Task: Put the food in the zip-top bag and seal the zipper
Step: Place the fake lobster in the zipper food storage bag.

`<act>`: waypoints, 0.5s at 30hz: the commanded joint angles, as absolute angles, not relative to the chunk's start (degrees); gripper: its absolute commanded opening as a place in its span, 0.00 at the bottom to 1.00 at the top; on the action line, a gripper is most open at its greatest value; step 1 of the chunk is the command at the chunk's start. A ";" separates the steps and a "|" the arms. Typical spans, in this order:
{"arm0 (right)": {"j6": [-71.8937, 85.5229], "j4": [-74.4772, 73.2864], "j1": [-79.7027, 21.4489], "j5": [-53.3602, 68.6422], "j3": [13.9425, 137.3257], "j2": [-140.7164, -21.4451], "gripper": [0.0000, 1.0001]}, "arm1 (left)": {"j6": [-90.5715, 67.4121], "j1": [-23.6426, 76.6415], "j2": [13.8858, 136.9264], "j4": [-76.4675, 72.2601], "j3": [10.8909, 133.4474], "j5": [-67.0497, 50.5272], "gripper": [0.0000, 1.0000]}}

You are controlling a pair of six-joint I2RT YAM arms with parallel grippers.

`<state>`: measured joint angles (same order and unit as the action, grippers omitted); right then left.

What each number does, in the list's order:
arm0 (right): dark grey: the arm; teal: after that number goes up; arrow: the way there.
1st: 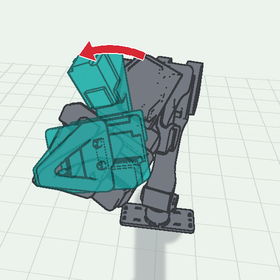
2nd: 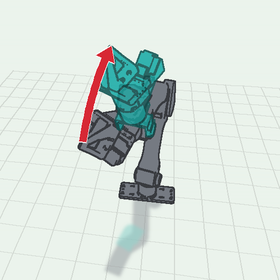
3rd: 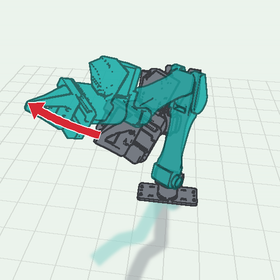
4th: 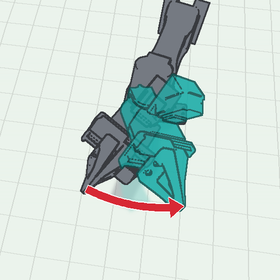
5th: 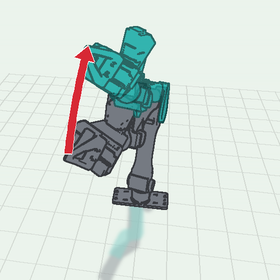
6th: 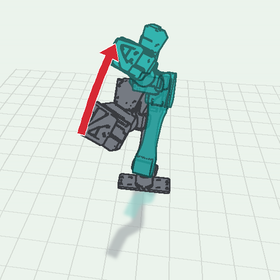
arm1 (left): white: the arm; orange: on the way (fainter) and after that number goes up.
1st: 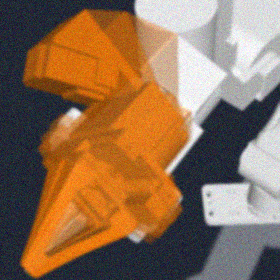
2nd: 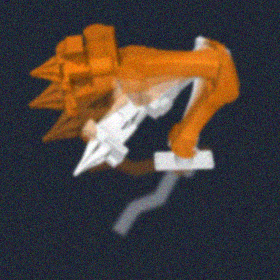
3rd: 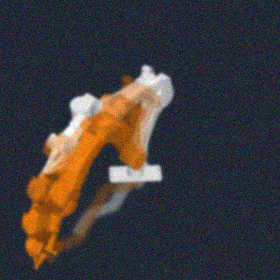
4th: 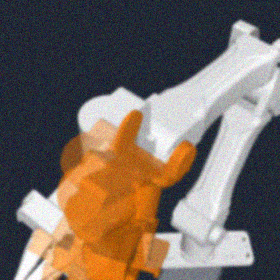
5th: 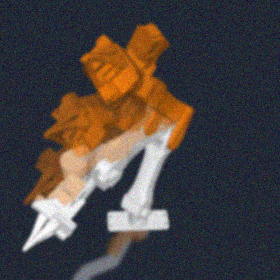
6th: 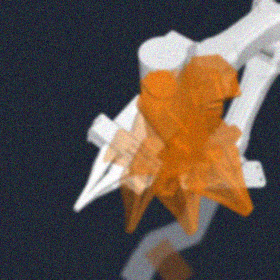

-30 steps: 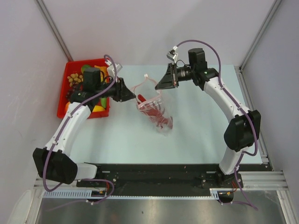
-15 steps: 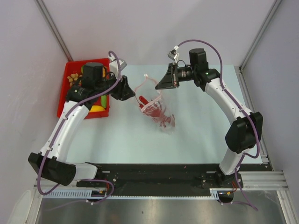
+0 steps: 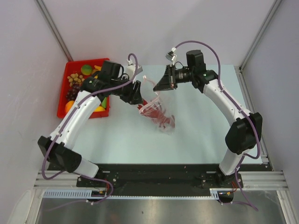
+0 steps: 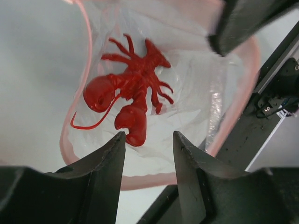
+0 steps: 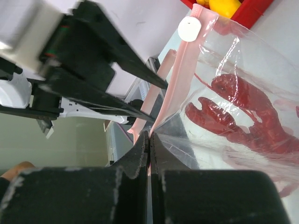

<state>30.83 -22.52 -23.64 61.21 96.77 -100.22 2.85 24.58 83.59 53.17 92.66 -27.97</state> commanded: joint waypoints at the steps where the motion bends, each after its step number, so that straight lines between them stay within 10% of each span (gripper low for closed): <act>1: 28.04 -21.80 -24.70 58.28 96.68 -95.45 0.00 | -1.13 24.52 86.22 58.18 95.80 -25.32 0.51; 15: 26.54 -17.24 -27.24 49.58 92.12 -92.64 0.00 | -4.48 24.87 92.90 64.16 95.54 -23.90 0.64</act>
